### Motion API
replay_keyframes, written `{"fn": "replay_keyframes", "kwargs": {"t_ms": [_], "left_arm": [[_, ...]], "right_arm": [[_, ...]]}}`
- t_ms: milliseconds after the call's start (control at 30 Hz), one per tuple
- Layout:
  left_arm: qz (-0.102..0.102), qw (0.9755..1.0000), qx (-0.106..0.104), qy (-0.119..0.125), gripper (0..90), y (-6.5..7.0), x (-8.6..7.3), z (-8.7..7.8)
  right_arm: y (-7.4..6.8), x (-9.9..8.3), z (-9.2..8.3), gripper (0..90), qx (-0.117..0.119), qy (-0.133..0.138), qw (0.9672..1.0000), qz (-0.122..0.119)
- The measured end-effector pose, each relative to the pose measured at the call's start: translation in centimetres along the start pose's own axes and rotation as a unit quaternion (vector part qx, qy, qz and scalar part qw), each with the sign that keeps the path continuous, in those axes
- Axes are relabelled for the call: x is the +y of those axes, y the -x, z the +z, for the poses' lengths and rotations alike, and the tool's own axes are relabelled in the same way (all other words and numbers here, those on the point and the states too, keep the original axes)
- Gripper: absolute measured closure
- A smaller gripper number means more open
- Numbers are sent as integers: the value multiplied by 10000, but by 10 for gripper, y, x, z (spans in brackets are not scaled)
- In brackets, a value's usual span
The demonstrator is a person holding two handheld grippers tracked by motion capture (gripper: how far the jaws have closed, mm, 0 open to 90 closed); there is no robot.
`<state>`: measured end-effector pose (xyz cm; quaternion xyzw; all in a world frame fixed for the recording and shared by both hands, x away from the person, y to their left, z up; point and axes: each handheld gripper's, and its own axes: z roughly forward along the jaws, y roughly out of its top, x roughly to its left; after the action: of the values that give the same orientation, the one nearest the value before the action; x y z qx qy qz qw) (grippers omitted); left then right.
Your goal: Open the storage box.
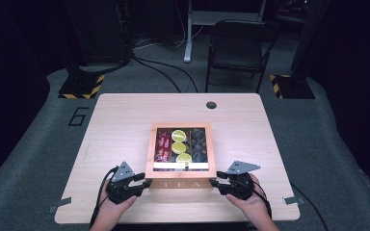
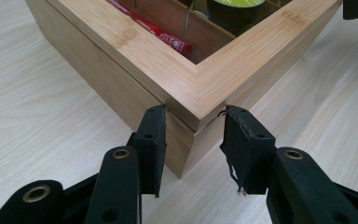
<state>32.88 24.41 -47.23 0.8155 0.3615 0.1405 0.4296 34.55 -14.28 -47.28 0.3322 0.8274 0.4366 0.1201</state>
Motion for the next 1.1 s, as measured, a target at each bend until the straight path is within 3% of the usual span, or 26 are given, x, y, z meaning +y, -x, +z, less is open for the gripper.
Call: {"fn": "replay_keyframes", "kwargs": {"t_ms": [167, 333, 400, 500, 767, 933, 1000, 1100], "left_arm": [[0, 10000, -4, 90, 597, 0, 1, -2], [-16, 9999, -50, 114, 599, -1, 1, -3], [22, 9999, 20, 141, 637, 1, 1, -1], [19, 9999, -23, 149, 621, 2, 3, -1], [30, 9997, 104, 227, 592, 1, 7, 3], [-33, 9998, -26, 181, 591, -1, 11, 1], [95, 9998, 31, 200, 592, -1, 12, 1], [54, 9999, -20, 141, 585, -2, 17, -1]], "right_arm": [[-4, 3, -1, 586, -178, 4, 9998, -122], [-3, 4, -1, 587, -150, 21, 9998, -147], [-3, 5, -2, 587, -136, 38, 9999, -98], [-2, 6, -3, 587, -89, 74, 9999, -72], [-4, 9, -5, 589, -143, 147, 9998, -32], [-3, 10, -8, 588, -146, 229, 9996, -45], [-4, 9, -9, 582, -166, 245, 9996, -44], [-4, 10, -11, 553, -243, 284, 9993, -70]]}}
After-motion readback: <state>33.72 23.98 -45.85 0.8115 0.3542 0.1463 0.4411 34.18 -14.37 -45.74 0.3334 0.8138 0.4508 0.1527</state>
